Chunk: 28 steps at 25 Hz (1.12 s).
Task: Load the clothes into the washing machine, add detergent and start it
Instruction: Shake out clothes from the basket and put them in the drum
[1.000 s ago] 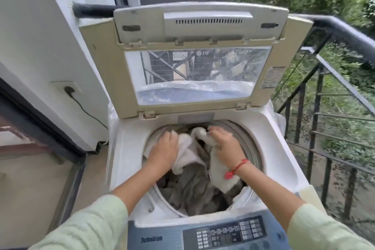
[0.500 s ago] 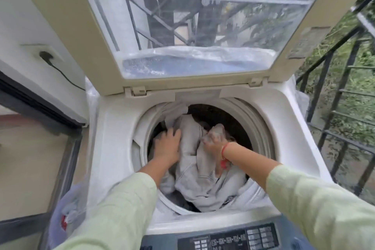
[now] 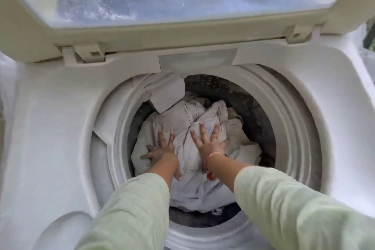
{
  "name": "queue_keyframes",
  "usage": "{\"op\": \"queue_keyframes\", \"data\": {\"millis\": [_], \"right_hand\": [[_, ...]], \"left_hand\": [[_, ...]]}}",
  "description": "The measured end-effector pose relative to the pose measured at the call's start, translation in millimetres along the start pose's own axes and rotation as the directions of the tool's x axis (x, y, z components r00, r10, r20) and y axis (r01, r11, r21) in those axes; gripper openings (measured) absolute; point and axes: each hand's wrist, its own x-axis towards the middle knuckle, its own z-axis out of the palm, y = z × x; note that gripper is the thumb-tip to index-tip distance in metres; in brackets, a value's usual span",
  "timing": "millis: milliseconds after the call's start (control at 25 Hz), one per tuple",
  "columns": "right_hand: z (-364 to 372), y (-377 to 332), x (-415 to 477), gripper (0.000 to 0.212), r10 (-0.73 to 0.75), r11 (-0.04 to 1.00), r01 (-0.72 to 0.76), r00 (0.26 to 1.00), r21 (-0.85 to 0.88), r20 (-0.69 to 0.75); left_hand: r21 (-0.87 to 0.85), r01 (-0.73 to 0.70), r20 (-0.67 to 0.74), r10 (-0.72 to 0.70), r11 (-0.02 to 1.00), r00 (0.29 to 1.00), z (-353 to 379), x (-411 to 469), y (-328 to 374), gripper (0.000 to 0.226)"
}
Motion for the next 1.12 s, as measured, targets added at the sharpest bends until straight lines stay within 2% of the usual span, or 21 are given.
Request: {"op": "queue_keyframes", "data": {"millis": [160, 280, 360, 400, 440, 520, 600, 680, 760, 800, 840, 880, 960, 1040, 1120], "right_hand": [[-3, 4, 5, 0.124, -0.022, 0.997, 0.022, 1.0, -0.077, 0.009], [-29, 12, -5, 0.129, -0.079, 0.994, 0.09, 0.984, -0.066, 0.16], [-59, 23, -22, 0.119, -0.167, 0.977, 0.195, 0.951, -0.086, 0.26], [-77, 31, -37, 0.107, -0.211, 0.97, 0.236, 0.935, -0.054, 0.283], [-95, 39, -55, 0.093, -0.241, 0.969, 0.247, 0.928, 0.017, 0.283], [-129, 55, -104, 0.071, -0.286, 0.954, 0.261, 0.941, 0.147, 0.182], [-159, 64, -164, 0.06, -0.309, 0.925, 0.315, 0.949, 0.213, -0.061], [-177, 58, -223, 0.052, -0.312, 0.85, 0.412, 0.896, 0.328, -0.317], [-184, 31, -278, 0.045, -0.288, 0.728, 0.517, 0.826, 0.449, -0.484], [-185, 11, -303, 0.044, -0.277, 0.678, 0.562, 0.793, 0.475, -0.543], [-183, -13, -324, 0.045, -0.272, 0.635, 0.6, 0.764, 0.486, -0.585], [-181, -41, -343, 0.047, -0.278, 0.592, 0.639, 0.735, 0.492, -0.619], [-171, -110, -368, 0.047, -0.302, 0.504, 0.682, 0.714, 0.53, -0.632], [-157, -182, -376, 0.036, -0.332, 0.427, 0.675, 0.736, 0.601, -0.59], [-138, -255, -374, 0.029, -0.42, 0.437, 0.681, 0.732, 0.588, -0.536]], "left_hand": [[-0.017, -0.016, 0.032, 0.016, 1.0, 0.999, -6, 4, 1, 0.155], [0.038, -0.083, 0.139, 0.077, 0.996, 0.987, -24, -11, -7, 0.148], [0.08, -0.208, 0.172, 0.192, 0.975, 0.966, -49, -42, -17, 0.116], [0.098, -0.287, 0.128, 0.274, 0.953, 0.953, -61, -65, -24, 0.091], [0.14, -0.367, 0.013, 0.369, 0.92, 0.93, -74, -89, -30, 0.072], [0.189, -0.495, -0.28, 0.53, 0.848, 0.801, -93, -139, -52, 0.056], [0.064, -0.645, -0.555, 0.564, 0.762, 0.612, -99, -197, -90, 0.046], [-0.081, -0.79, -0.782, 0.453, 0.608, 0.428, -90, -249, -138, 0.034], [-0.15, -0.859, -0.926, 0.234, 0.49, 0.295, -63, -288, -194, 0.028], [-0.171, -0.869, -0.958, 0.128, 0.465, 0.257, -45, -302, -222, 0.028], [-0.208, -0.864, -0.968, 0.033, 0.459, 0.251, -25, -310, -250, 0.029], [-0.259, -0.839, -0.961, -0.042, 0.478, 0.272, -3, -311, -280, 0.029], [-0.408, -0.761, -0.908, -0.138, 0.504, 0.395, 51, -302, -342, 0.032], [-0.501, -0.72, -0.856, -0.153, 0.481, 0.493, 103, -285, -401, 0.027], [-0.589, -0.663, -0.791, -0.158, 0.462, 0.591, 158, -261, -457, 0.022]]}}
